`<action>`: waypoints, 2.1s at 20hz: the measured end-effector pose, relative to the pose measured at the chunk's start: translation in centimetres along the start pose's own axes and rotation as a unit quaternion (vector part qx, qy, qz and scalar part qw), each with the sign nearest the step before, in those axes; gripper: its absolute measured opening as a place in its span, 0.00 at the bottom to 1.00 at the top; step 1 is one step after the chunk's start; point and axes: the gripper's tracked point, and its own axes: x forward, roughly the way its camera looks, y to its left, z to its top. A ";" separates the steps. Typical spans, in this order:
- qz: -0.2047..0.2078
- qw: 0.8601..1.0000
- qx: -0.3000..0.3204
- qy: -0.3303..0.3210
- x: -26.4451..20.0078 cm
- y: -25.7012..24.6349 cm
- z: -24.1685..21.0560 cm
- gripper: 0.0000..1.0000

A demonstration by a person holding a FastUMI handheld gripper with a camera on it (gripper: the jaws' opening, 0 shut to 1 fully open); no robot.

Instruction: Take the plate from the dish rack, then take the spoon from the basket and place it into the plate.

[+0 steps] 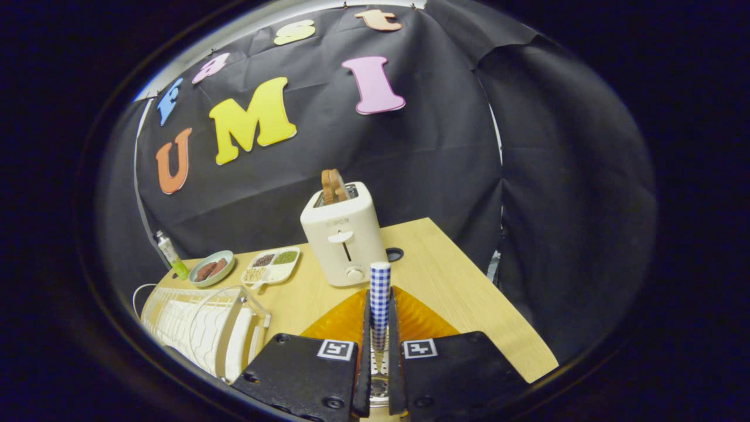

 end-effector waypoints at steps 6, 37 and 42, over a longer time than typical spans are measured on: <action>-0.020 0.996 -0.033 -0.081 -6.2 1.6 4.8 0.17; 0.099 0.978 -0.098 -0.157 -29.2 29.6 -17.2 0.17; 0.089 0.985 -0.079 -0.126 -27.3 28.8 -20.2 0.17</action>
